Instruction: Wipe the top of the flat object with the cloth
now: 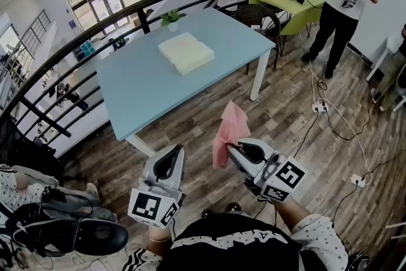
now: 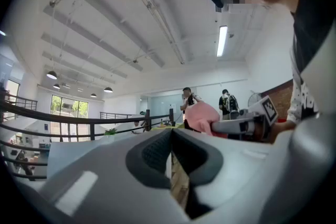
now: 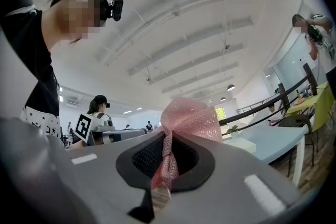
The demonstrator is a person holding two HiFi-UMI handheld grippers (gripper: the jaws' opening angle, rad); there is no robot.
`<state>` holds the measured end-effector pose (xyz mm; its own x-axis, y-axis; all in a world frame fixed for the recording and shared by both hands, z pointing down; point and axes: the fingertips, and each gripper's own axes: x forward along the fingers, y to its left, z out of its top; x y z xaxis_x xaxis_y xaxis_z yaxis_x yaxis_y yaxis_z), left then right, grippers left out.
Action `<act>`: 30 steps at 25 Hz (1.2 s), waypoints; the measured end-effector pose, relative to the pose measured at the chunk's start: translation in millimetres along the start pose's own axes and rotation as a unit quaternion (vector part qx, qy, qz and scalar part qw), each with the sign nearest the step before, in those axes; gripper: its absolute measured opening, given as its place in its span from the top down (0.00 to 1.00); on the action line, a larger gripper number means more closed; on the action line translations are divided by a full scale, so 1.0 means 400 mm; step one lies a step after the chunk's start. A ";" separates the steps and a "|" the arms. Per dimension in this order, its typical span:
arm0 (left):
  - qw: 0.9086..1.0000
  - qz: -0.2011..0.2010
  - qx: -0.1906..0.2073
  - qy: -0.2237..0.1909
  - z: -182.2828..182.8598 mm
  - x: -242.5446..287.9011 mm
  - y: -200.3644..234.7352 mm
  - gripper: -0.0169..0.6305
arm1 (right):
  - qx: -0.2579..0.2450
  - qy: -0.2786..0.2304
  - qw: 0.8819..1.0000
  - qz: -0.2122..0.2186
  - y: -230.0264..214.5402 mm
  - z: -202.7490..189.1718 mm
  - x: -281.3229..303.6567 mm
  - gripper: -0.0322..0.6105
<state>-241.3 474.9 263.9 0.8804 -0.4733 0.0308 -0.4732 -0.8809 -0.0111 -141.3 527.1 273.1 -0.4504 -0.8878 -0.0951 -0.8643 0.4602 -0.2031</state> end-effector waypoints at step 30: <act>1.000 -0.028 -0.006 -0.005 0.011 0.198 -0.125 0.97 | 0.004 -0.026 1.000 -0.006 -0.177 0.041 -0.132 0.91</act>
<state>-147.9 481.2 262.6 0.9058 -0.4232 0.0201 -0.4233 -0.9060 0.0018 -52.8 541.2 276.4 -0.4280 -0.8922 -0.1439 -0.8673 0.4503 -0.2122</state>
